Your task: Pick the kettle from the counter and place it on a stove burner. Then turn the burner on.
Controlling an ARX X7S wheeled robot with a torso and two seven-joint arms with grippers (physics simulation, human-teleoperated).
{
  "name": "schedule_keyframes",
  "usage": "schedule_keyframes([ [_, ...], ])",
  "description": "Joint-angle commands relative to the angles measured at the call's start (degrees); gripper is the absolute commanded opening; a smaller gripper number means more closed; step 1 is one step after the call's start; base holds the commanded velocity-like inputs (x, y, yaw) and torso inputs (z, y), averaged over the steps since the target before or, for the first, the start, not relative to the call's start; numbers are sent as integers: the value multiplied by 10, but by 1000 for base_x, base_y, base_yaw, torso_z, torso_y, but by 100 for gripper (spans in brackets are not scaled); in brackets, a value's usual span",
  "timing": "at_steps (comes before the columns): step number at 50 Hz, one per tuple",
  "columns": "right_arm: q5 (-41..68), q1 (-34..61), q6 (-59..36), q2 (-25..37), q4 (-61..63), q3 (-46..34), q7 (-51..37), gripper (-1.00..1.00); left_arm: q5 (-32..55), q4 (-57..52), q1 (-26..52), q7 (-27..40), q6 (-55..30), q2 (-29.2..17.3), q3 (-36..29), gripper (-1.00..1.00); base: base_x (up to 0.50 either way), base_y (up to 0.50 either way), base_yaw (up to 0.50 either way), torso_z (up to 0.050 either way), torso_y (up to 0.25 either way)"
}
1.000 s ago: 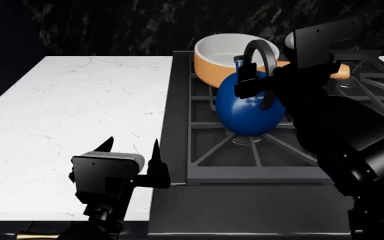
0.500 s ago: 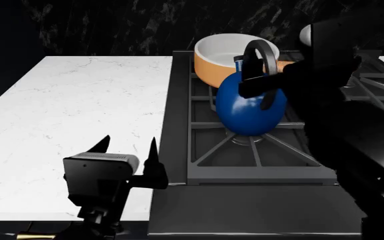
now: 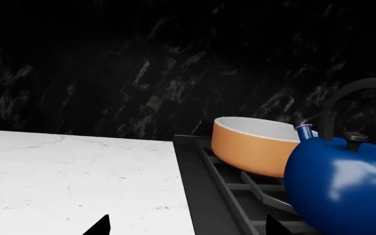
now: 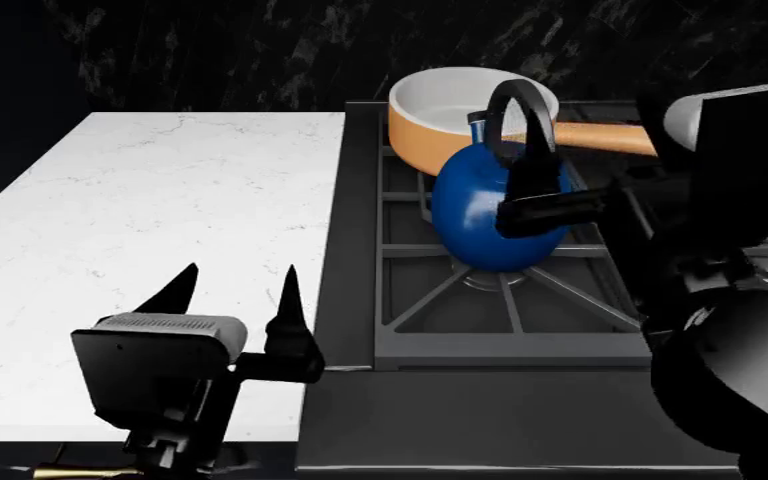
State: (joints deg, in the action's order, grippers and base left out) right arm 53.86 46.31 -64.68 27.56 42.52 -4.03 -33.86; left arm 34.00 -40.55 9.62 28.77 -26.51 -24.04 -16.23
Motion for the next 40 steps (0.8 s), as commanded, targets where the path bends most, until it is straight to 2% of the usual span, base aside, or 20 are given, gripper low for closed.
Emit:
schedule_keyframes([
  [1,63,-25,-35,-4,74,36,-58,100,10,-32,-13,10,2,-10,11,100,0,0,0,0,0],
  [17,70,-76,-12,-5,122,41,-74,100,3,-46,-36,16,17,-16,14,100,-29,0,0,0,0],
  [40,98,-91,-6,4,149,40,-115,100,6,-57,-56,19,32,-21,16,100,-100,0,0,0,0],
])
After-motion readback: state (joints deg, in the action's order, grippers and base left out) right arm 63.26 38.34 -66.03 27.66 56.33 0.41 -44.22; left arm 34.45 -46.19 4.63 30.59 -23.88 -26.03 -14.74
